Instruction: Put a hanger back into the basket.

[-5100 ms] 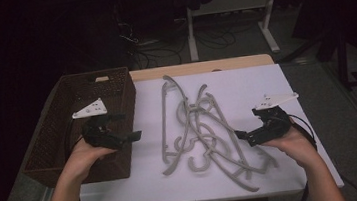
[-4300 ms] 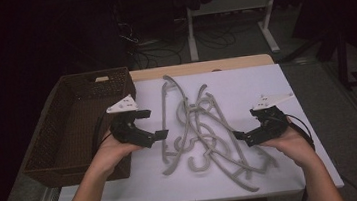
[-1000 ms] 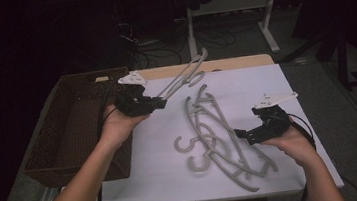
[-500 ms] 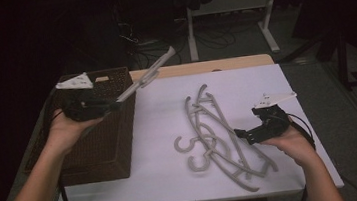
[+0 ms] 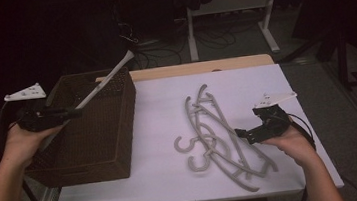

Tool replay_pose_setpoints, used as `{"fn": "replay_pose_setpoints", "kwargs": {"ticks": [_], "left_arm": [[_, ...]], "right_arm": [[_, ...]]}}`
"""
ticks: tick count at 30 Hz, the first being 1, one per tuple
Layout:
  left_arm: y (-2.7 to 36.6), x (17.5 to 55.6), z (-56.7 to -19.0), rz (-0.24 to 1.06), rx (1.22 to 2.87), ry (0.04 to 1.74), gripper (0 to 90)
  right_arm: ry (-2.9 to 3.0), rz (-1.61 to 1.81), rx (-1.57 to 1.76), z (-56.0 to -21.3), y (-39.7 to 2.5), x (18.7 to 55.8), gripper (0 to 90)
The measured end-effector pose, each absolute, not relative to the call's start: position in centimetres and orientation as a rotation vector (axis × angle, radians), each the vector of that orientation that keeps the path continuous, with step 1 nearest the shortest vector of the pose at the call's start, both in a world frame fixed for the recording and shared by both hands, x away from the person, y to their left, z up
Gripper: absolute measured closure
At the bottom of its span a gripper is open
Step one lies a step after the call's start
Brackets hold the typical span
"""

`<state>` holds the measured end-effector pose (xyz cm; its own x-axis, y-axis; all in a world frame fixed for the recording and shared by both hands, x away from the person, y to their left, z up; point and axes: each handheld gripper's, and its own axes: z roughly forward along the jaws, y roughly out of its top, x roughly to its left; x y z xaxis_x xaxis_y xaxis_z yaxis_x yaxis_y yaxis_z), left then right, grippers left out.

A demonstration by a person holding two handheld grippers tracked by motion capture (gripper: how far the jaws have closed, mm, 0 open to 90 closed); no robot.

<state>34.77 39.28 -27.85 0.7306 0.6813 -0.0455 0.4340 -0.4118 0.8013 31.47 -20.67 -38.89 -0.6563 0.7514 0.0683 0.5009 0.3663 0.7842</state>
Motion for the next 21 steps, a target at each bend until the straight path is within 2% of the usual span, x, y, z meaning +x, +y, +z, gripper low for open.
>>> {"fn": "replay_pose_setpoints", "kwargs": {"ticks": [8, 21], "left_arm": [[41.8, 34.1, -29.3, 0.319, 2.084, 0.901, 83.1], [41.8, 35.2, -31.7, 0.256, 2.148, 0.947, 83.0]], "right_arm": [[2.336, 1.168, 1.106, -39.0, -20.5, 31.6, 0.8], [2.342, 1.162, 1.105, -39.2, -20.4, 31.7, 0.8]]}}
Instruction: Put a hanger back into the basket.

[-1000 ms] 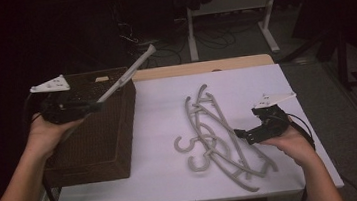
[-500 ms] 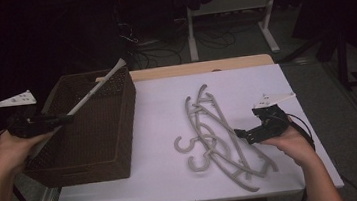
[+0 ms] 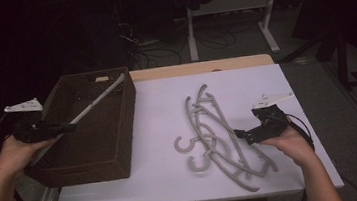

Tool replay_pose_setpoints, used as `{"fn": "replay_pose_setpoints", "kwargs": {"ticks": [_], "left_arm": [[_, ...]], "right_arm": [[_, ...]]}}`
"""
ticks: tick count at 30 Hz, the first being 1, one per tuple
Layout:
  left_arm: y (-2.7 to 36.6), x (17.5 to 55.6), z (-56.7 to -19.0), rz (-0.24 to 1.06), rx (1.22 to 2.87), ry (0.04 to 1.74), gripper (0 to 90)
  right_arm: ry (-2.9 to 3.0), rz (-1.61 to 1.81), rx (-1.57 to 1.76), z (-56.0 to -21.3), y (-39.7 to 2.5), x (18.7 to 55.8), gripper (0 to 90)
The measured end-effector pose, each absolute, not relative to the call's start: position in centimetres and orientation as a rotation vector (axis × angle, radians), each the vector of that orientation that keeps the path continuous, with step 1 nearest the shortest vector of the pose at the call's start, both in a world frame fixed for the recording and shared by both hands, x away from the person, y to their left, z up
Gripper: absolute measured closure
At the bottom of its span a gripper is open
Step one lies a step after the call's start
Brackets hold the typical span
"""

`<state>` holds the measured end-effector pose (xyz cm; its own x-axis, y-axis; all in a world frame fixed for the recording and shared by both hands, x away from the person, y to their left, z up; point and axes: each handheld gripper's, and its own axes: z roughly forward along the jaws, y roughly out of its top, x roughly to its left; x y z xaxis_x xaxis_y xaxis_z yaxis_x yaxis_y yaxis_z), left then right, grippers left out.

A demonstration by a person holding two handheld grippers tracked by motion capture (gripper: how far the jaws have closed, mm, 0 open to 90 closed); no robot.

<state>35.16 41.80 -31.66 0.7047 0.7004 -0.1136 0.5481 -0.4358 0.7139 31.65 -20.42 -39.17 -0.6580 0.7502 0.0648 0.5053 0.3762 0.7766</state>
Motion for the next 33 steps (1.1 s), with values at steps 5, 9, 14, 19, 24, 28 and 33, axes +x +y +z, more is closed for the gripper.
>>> {"fn": "replay_pose_setpoints", "kwargs": {"ticks": [5, 9, 14, 19, 24, 28, 33], "left_arm": [[42.1, 35.6, -32.6, 0.210, 2.155, 0.956, 82.9], [42.2, 35.8, -33.5, 0.166, 2.196, 0.991, 82.8], [41.9, 36.3, -34.5, 0.164, 2.200, 0.999, 82.4], [42.2, 36.5, -35.1, 0.189, 2.200, 1.029, 67.2], [42.6, 36.5, -34.7, 0.207, 2.152, 1.042, 52.3], [42.3, 36.4, -34.2, 0.226, 2.108, 1.011, 41.2], [40.8, 36.1, -33.3, 0.231, 2.071, 0.950, 27.7]], "right_arm": [[2.339, 1.163, 1.106, -39.1, -20.5, 31.6, 0.8], [2.341, 1.161, 1.106, -39.2, -20.4, 31.7, 0.8], [2.340, 1.162, 1.106, -39.2, -20.4, 31.6, 0.8], [2.341, 1.163, 1.105, -39.2, -20.5, 31.6, 0.8], [2.339, 1.164, 1.110, -39.2, -20.5, 31.6, 0.8], [2.339, 1.163, 1.111, -39.2, -20.5, 31.6, 0.8], [2.343, 1.162, 1.114, -39.2, -20.4, 31.6, 0.8]]}}
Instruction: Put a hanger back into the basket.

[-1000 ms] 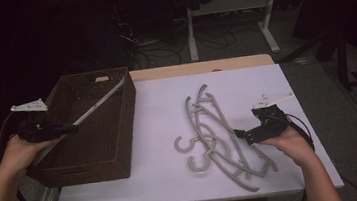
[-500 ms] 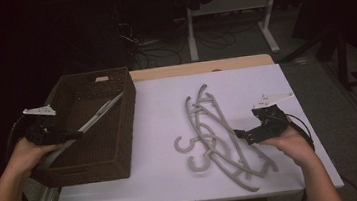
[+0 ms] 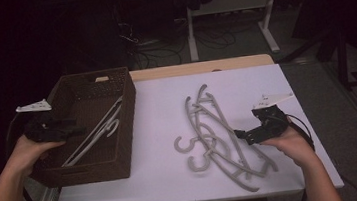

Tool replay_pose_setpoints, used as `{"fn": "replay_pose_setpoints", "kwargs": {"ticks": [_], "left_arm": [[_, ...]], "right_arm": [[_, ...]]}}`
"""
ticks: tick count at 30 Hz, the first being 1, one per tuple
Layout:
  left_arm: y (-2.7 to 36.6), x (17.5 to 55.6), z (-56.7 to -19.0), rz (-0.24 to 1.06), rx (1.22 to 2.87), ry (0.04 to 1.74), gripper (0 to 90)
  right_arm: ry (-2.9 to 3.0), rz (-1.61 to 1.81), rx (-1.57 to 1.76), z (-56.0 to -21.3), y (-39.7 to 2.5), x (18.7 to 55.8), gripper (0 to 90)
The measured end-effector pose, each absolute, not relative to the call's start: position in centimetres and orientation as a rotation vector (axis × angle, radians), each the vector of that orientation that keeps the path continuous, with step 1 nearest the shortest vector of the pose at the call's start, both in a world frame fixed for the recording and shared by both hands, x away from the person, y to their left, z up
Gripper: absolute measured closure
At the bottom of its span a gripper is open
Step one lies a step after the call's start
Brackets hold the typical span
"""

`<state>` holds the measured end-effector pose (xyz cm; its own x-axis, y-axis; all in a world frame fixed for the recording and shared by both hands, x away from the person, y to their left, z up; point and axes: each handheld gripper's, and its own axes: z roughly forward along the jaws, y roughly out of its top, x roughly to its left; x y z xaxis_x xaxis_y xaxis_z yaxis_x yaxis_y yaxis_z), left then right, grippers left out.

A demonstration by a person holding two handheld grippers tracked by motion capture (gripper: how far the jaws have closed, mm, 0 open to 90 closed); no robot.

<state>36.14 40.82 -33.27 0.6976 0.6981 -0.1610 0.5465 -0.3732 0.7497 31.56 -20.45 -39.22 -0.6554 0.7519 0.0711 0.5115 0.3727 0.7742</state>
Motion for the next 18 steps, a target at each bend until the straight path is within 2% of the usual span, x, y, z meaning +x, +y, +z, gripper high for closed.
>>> {"fn": "replay_pose_setpoints", "kwargs": {"ticks": [1, 10, 18], "left_arm": [[40.5, 36.1, -33.1, 0.230, 2.066, 0.939, 25.1], [36.2, 36.0, -31.8, 0.203, 2.043, 0.823, 20.9], [31.3, 35.7, -30.8, 0.166, 2.003, 0.714, 18.2]], "right_arm": [[2.347, 1.160, 1.111, -39.3, -20.4, 31.5, 0.8], [2.366, 1.149, 1.104, -39.4, -20.1, 31.6, 0.9], [2.409, 1.158, 1.096, -39.5, -19.5, 31.4, 6.4]]}}
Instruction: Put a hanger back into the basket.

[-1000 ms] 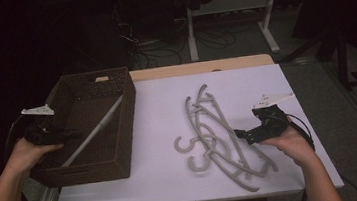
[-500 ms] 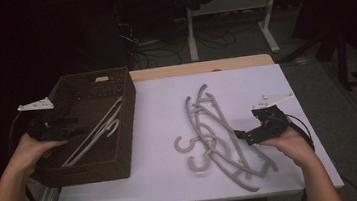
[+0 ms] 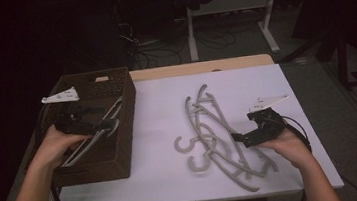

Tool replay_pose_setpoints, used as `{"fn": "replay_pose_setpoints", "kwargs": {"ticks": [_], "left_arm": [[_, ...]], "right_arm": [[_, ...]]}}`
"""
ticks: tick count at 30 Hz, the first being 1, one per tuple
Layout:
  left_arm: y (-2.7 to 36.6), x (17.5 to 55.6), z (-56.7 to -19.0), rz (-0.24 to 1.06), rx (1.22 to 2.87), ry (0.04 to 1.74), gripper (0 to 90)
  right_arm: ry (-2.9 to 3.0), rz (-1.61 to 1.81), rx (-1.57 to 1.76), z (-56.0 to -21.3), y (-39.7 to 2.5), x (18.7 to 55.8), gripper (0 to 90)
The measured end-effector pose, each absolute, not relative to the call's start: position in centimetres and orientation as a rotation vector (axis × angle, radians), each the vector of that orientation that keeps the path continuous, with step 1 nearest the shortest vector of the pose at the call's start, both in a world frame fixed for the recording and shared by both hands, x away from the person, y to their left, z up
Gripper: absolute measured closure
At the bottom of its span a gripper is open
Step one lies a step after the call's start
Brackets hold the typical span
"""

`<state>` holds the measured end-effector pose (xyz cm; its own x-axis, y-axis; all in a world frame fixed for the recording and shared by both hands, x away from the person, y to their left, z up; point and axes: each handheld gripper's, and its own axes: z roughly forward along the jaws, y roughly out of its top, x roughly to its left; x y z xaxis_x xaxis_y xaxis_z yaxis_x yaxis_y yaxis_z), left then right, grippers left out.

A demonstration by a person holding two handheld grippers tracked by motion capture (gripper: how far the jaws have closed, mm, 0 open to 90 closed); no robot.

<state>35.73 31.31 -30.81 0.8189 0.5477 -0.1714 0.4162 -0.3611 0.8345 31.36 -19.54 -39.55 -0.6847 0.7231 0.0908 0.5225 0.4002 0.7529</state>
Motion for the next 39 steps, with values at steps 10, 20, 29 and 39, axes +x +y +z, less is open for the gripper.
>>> {"fn": "replay_pose_setpoints", "kwargs": {"ticks": [10, 20, 29, 39], "left_arm": [[24.3, 35.3, -30.8, 0.116, 1.987, 0.591, 18.1], [18.9, 34.4, -32.7, 0.066, 2.010, 0.528, 18.2], [16.2, 33.7, -35.4, 0.003, 2.049, 0.509, 18.2], [15.6, 33.5, -37.1, -0.030, 2.083, 0.525, 18.3]], "right_arm": [[2.493, 1.149, 1.096, -40.4, -18.7, 31.1, 29.6], [2.528, 0.996, 1.184, -42.6, -19.4, 31.3, 56.5], [2.566, 0.885, 1.225, -44.6, -19.7, 33.2, 69.0], [2.624, 0.874, 1.103, -44.8, -19.5, 34.6, 80.0]]}}
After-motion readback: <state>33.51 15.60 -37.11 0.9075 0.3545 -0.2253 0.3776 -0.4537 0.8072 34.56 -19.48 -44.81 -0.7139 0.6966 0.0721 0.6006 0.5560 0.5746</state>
